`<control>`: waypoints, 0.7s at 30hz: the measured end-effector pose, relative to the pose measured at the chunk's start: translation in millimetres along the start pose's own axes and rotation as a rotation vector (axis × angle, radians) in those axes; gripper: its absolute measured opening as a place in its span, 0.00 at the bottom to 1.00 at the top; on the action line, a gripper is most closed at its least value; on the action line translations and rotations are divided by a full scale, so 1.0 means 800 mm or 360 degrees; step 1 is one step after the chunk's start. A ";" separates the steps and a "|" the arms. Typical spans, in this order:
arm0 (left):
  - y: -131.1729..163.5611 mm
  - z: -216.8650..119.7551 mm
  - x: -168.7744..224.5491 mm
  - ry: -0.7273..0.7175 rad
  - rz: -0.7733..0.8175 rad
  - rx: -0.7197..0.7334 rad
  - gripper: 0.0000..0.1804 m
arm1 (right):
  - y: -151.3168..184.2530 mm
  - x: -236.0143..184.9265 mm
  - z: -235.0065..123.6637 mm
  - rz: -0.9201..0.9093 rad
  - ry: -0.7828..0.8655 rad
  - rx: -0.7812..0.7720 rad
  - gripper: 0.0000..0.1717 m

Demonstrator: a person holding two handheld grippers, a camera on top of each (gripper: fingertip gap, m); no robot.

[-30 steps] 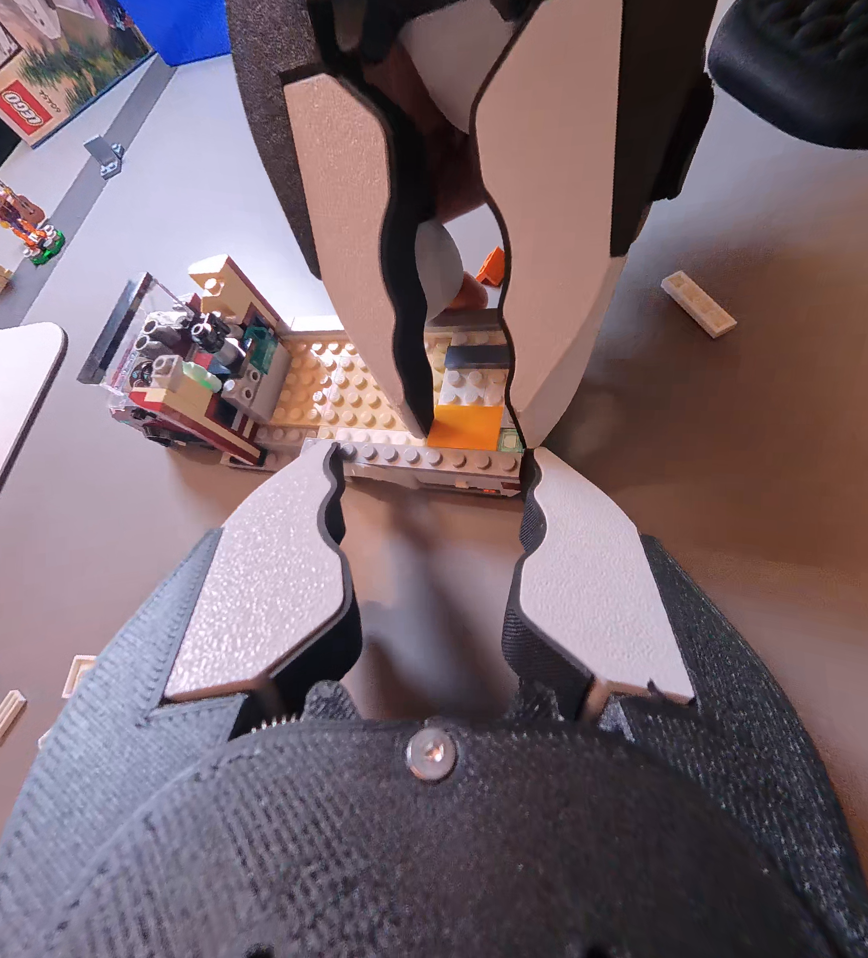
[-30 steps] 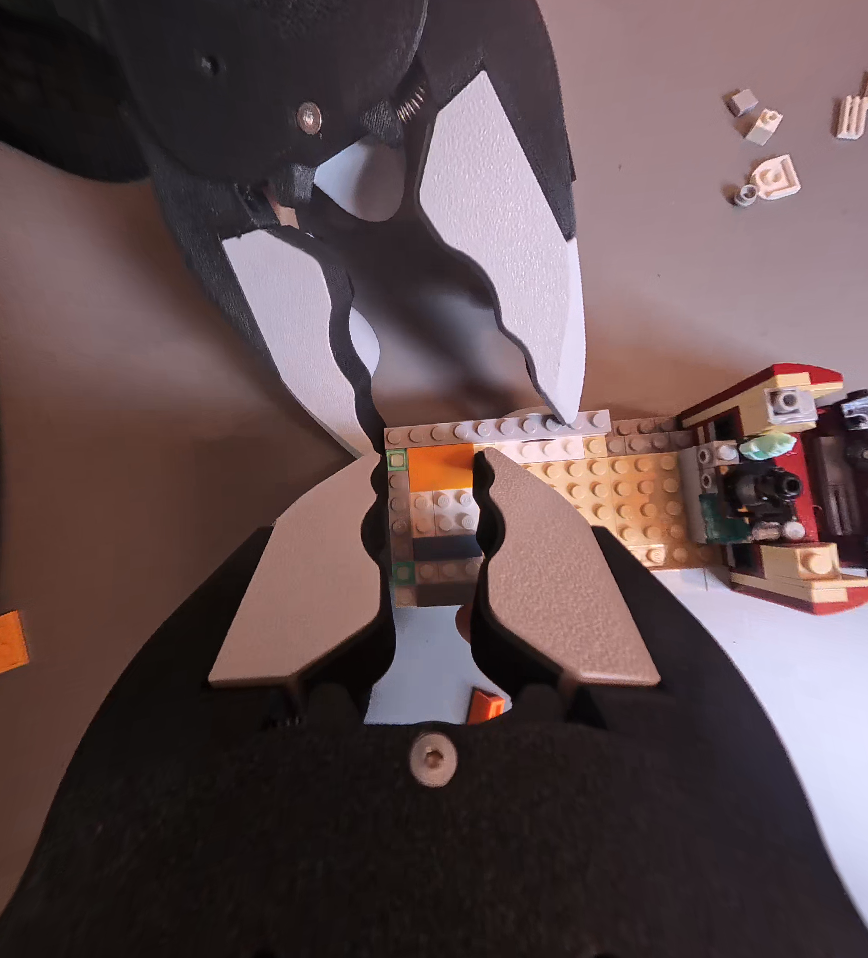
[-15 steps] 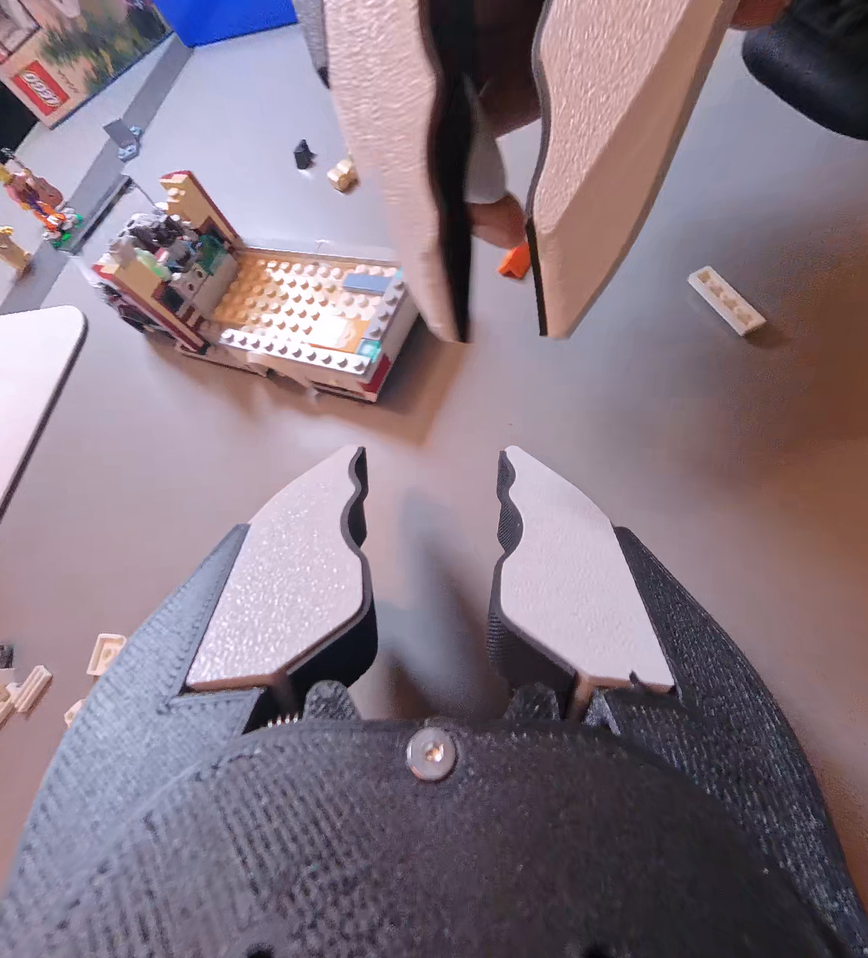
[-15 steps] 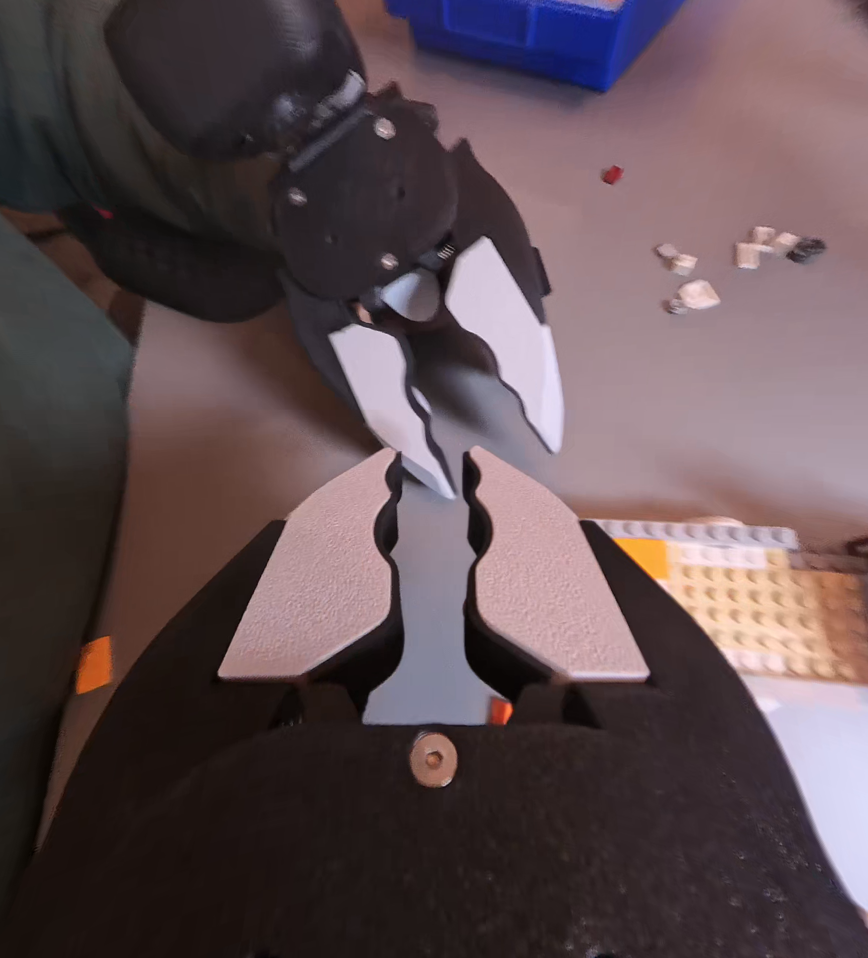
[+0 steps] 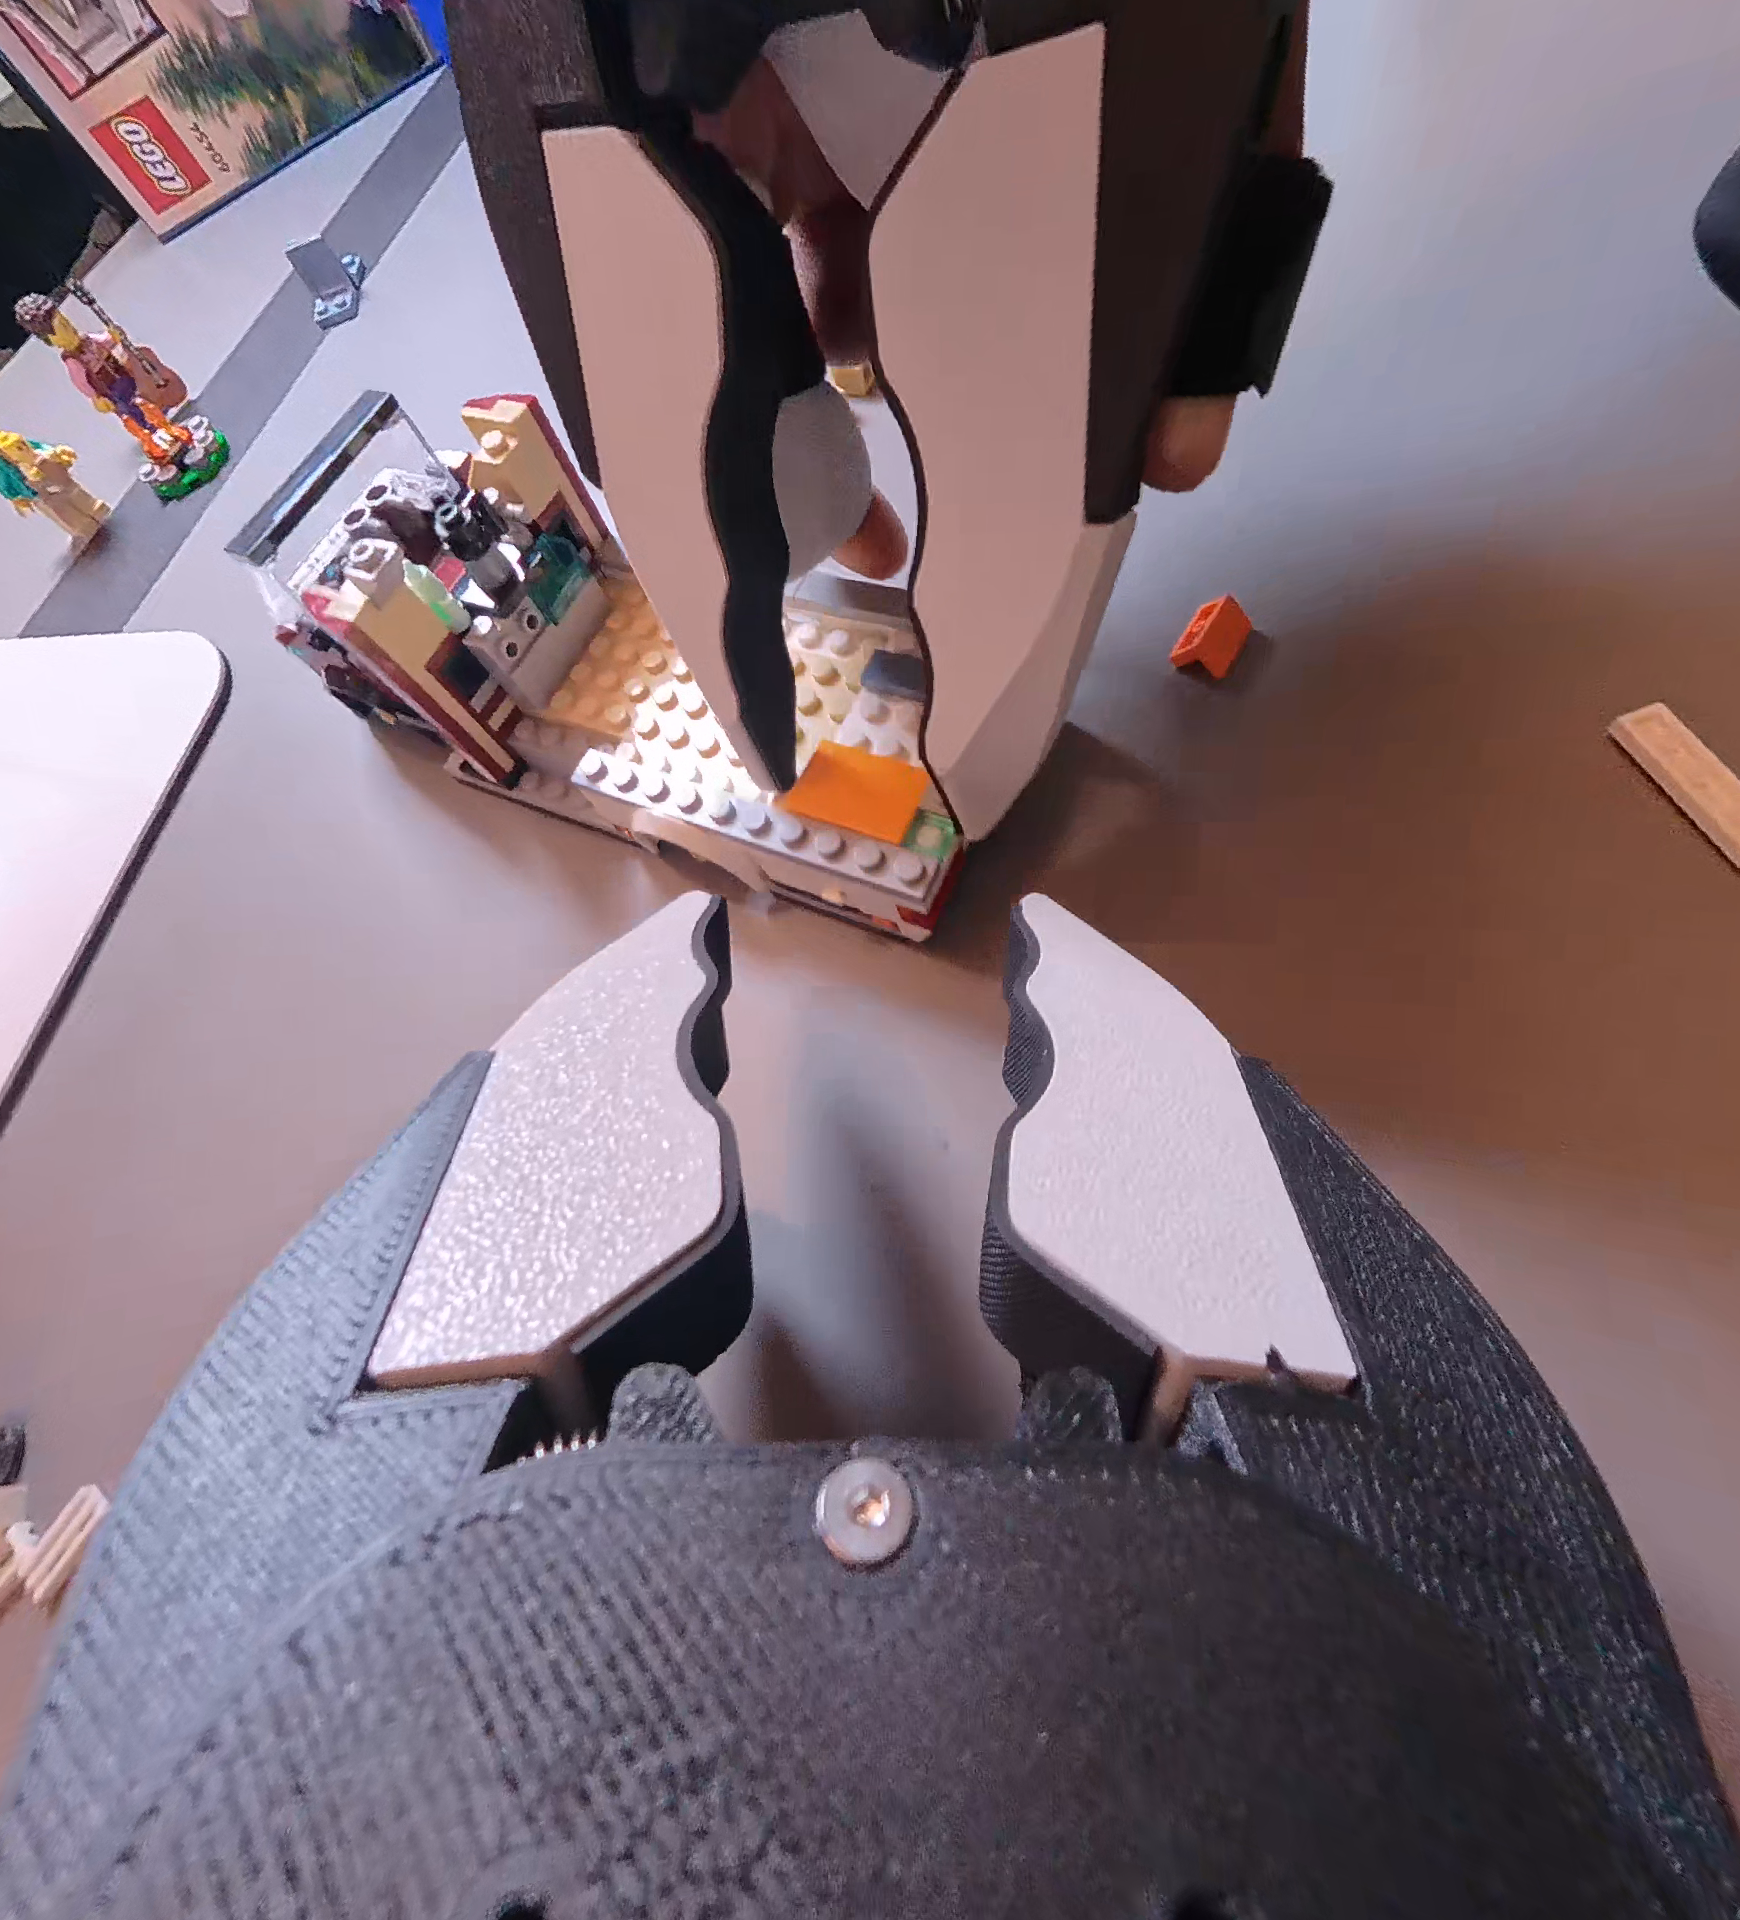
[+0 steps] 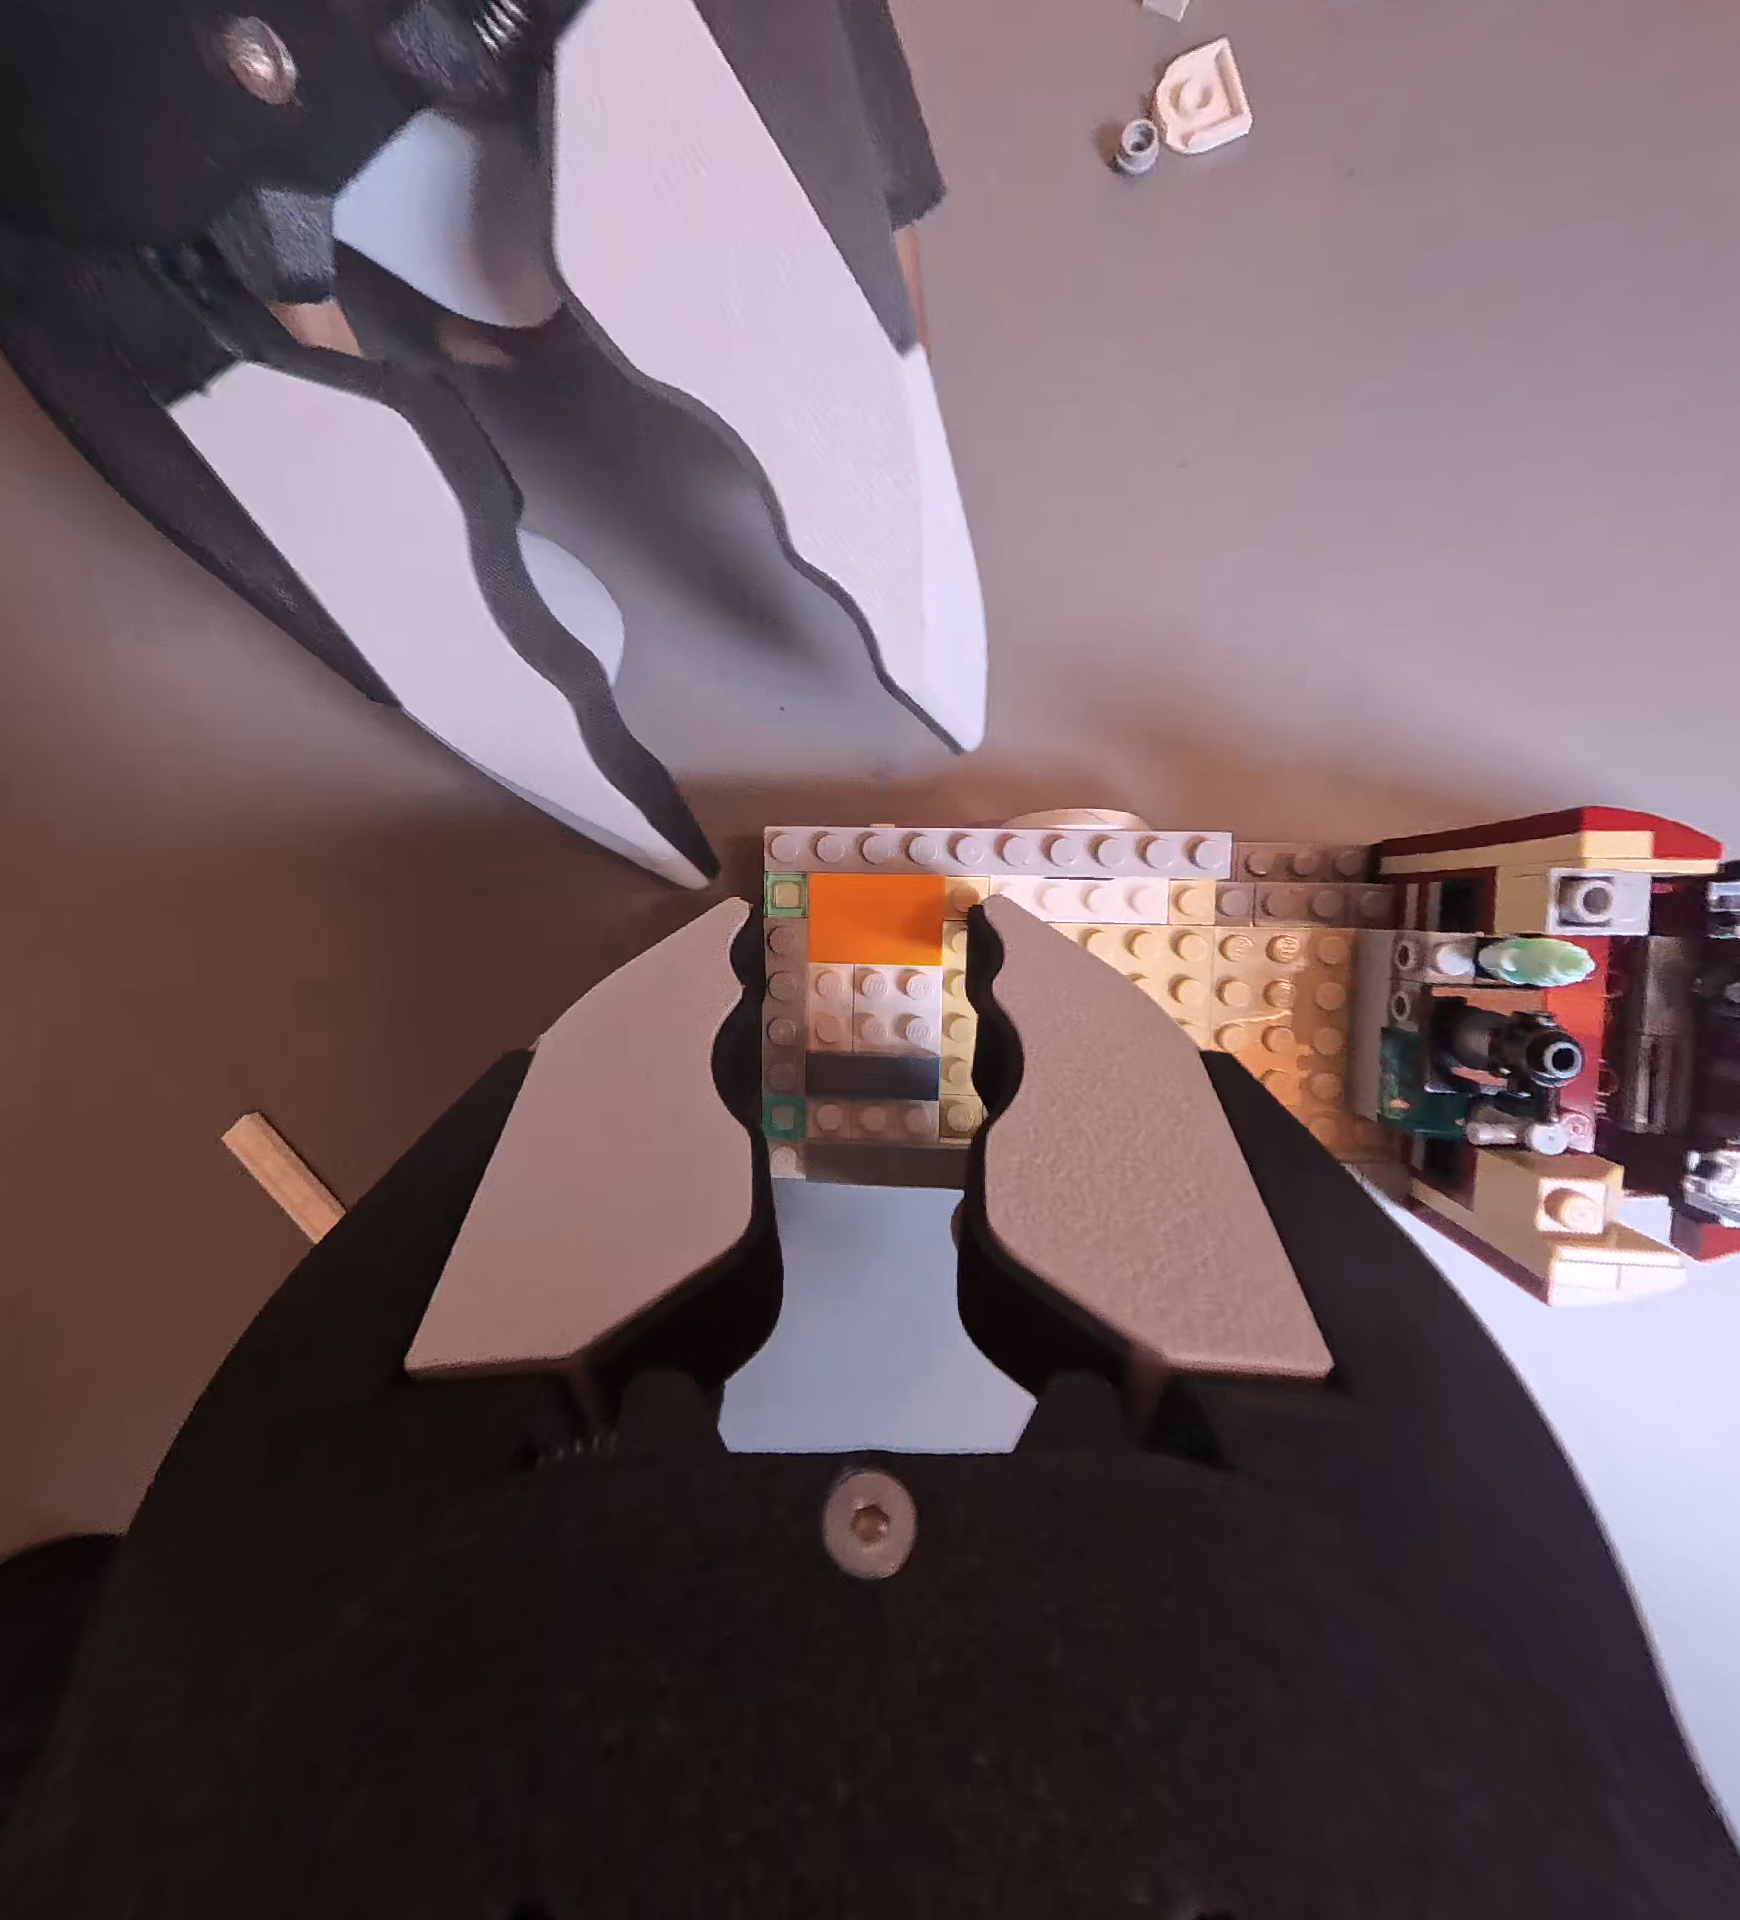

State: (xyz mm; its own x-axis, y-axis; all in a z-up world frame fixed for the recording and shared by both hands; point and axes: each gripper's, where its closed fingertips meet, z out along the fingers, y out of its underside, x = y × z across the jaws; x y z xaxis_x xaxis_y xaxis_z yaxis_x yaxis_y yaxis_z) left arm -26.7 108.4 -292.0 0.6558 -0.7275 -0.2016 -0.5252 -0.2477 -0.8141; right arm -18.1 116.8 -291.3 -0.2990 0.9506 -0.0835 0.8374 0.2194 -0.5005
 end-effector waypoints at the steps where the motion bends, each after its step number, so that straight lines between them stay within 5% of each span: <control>1: -0.002 0.003 0.000 0.0011 0.0011 0.0001 0.28 | 0.000 -0.003 0.000 -0.0009 -0.0012 0.0002 0.22; 6: -0.017 0.005 0.013 0.0086 0.0238 0.0079 0.34 | 0.005 -0.030 -0.001 -0.0144 -0.0090 0.0027 0.21; 12: -0.014 0.008 0.053 0.0327 0.0857 0.0090 0.35 | 0.015 -0.065 -0.004 -0.0339 -0.0201 0.0049 0.19; 21: -0.010 0.014 0.063 0.0457 0.0749 0.0024 0.27 | 0.022 -0.065 -0.009 -0.0341 -0.0170 0.0169 0.18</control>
State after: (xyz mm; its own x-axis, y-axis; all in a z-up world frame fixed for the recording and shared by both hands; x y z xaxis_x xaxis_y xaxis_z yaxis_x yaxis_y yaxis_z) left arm 16.4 81.0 -301.8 0.1765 -0.9034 -0.3908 -0.7169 0.1541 -0.6799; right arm 15.9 73.0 -289.5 -0.5159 0.8550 -0.0532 0.6985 0.3838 -0.6040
